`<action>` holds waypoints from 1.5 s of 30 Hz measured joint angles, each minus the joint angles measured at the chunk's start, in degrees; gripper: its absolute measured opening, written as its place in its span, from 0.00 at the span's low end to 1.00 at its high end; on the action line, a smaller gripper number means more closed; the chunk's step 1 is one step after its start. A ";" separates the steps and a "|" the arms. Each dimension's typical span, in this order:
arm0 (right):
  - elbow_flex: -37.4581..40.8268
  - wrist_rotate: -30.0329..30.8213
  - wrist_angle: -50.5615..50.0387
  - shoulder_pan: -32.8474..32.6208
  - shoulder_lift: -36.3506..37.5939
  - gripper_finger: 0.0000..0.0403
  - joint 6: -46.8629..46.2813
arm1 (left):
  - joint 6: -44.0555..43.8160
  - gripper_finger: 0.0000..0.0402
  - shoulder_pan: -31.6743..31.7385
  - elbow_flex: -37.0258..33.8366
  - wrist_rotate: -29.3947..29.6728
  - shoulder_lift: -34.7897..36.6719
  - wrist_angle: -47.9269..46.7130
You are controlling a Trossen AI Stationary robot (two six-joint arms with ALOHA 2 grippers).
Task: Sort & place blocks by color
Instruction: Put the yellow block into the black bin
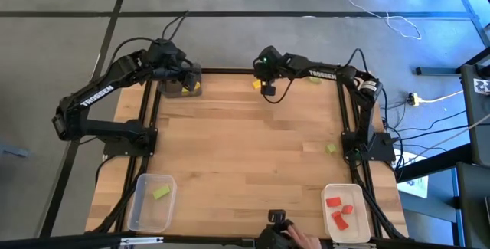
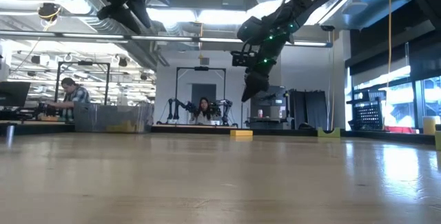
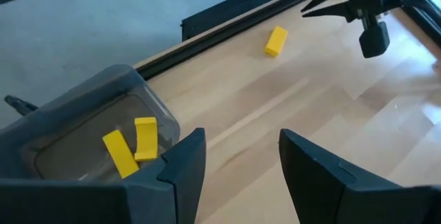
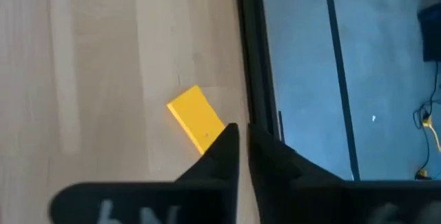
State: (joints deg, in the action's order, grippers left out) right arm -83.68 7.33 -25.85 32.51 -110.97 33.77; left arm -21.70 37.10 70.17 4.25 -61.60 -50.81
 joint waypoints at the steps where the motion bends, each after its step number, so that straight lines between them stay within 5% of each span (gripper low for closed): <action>1: -0.08 -0.01 0.16 0.00 0.01 0.11 -0.51 | -0.63 0.43 0.00 0.00 -0.02 0.00 -0.01; 15: 0.51 -3.92 1.02 0.00 0.01 0.38 3.50 | -2.20 0.43 -0.02 0.00 -0.94 0.00 -0.13; 23: 1.51 -21.48 0.73 1.97 -0.02 0.36 12.63 | 0.84 0.43 -0.02 0.00 -3.85 0.00 -0.20; 45: 1.37 -17.50 6.57 7.08 -11.32 0.33 15.90 | 0.85 0.43 0.00 0.00 -3.95 0.00 -0.17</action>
State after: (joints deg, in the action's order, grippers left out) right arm -82.31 -10.17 -19.28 39.59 -122.29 49.68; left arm -20.85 37.10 70.17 0.30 -61.60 -50.98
